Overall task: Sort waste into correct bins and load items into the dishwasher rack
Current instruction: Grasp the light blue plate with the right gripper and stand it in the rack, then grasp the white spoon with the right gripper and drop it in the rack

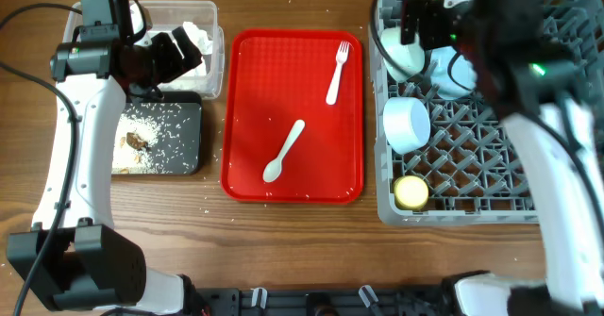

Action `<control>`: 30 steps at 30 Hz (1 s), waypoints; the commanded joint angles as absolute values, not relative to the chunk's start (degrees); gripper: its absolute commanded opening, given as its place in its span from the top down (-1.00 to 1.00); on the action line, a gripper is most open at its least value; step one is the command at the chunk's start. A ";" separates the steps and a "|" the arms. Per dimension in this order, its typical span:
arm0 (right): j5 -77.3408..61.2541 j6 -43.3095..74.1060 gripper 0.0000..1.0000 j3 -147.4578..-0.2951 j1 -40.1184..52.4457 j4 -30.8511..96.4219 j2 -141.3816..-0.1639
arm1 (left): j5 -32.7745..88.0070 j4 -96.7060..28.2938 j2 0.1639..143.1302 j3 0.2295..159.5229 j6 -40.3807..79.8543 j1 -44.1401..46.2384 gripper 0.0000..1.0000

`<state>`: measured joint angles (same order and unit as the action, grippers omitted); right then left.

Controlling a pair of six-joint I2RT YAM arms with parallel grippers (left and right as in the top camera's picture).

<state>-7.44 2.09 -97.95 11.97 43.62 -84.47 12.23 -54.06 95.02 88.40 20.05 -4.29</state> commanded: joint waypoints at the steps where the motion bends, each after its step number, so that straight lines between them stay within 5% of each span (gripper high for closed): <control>1: -27.38 22.98 -0.64 -94.17 16.10 44.27 -89.45 | 12.12 -54.06 95.09 88.88 19.97 -4.47 -1.00; 5: -14.57 46.46 -0.41 -83.88 28.86 43.13 -100.42 | 12.12 -54.08 95.09 88.88 19.97 -4.47 -1.00; 14: -14.22 57.08 -0.08 -83.11 39.97 39.88 -118.72 | 12.12 -54.08 95.09 88.88 19.97 -4.47 -1.00; 17: -14.63 57.69 0.05 -83.11 40.45 38.20 -120.44 | 12.10 -54.08 95.09 88.88 19.97 -4.47 -1.00; 24: -15.55 58.52 0.91 -83.13 40.73 35.75 -122.10 | 12.12 -54.08 95.09 88.88 19.97 -4.47 -1.00; 30: -21.39 45.41 0.91 -86.91 40.03 35.68 -121.30 | 12.12 -54.08 95.09 88.88 19.97 -4.45 -1.00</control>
